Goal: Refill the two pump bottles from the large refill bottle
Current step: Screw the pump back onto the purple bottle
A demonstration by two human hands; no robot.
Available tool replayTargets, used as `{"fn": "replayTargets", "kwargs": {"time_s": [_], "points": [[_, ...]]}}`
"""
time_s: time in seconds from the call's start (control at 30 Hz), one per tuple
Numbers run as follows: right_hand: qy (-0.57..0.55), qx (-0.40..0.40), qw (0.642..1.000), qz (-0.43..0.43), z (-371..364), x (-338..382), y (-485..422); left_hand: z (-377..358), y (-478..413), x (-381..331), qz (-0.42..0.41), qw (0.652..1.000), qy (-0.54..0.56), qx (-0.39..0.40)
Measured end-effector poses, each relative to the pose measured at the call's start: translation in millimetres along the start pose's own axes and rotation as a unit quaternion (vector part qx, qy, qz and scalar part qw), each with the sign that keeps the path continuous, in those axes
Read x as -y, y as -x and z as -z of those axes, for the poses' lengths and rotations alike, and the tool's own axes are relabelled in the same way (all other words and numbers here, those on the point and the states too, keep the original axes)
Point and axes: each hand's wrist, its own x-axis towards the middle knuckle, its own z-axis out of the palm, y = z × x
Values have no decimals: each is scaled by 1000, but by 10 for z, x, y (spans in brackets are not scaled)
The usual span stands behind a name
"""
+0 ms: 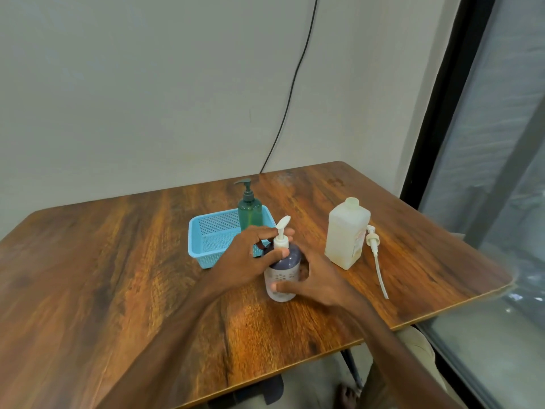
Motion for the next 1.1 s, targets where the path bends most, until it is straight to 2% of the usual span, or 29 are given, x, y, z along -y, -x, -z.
{"fn": "replayTargets", "kwargs": {"time_s": [0.1, 0.3, 0.5, 0.67, 0.8, 0.9, 1.1], "points": [[18, 2, 1000, -22, 4, -150, 17, -69, 148, 36, 35, 999, 9, -5], [17, -7, 1000, -4, 13, -192, -20, -287, 369, 50, 137, 989, 32, -45], [-11, -15, 1000, -2, -23, -208, -48, -430, 356, 65, 161, 977, 72, -120], [-39, 26, 999, -8, 35, -174, -67, -351, 375, -49, 158, 971, 71, -165], [-104, 46, 993, -18, 113, -103, -163, -83, 358, -85, 168, 956, 89, -223], [-111, 8, 994, -6, 91, 65, -318, 301, 267, -122, 186, 948, 69, -248], [-77, -55, 994, 46, -86, 318, -700, 1087, -23, -117, 207, 947, 53, -239]]}}
